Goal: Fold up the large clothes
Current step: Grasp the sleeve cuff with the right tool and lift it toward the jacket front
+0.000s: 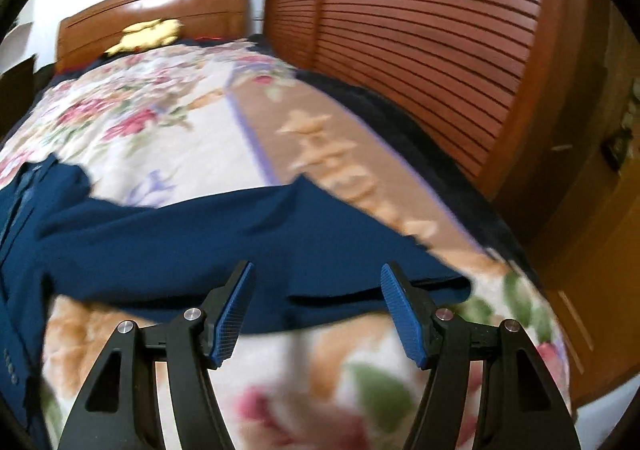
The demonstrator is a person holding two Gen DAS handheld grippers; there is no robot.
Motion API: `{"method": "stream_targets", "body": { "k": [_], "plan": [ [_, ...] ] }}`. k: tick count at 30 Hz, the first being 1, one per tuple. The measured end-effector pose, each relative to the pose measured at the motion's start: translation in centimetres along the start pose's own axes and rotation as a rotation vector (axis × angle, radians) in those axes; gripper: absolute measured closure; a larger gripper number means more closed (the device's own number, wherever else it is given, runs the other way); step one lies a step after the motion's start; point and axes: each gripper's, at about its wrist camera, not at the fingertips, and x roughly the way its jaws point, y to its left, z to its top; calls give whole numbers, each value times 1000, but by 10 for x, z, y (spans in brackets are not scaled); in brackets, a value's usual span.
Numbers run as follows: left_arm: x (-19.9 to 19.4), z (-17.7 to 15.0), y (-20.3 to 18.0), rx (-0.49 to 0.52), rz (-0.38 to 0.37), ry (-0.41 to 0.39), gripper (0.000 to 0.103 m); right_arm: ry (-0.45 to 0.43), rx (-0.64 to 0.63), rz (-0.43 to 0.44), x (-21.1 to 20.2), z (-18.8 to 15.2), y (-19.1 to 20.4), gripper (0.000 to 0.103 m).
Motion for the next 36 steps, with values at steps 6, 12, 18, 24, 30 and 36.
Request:
{"method": "stream_targets", "body": {
  "k": [6, 12, 18, 24, 30, 36],
  "plan": [
    [5, -5, -10, 41, 5, 23, 0, 43, 13, 2, 22, 15, -9, 36],
    [11, -4, -11, 42, -4, 43, 0, 58, -57, 73, 39, 11, 11, 36],
    [11, -5, -9, 37, -4, 48, 0, 152, -145, 72, 65, -2, 24, 36],
    [10, -4, -8, 26, -8, 46, 0, 152, -182, -9, 62, -3, 25, 99],
    [2, -1, -4, 21, -13, 23, 0, 6, -229, -53, -11, 18, 43, 99],
    [-18, -2, 3, 25, -18, -3, 0, -130, -321, 5, -101, 35, 82, 100]
  ]
}}
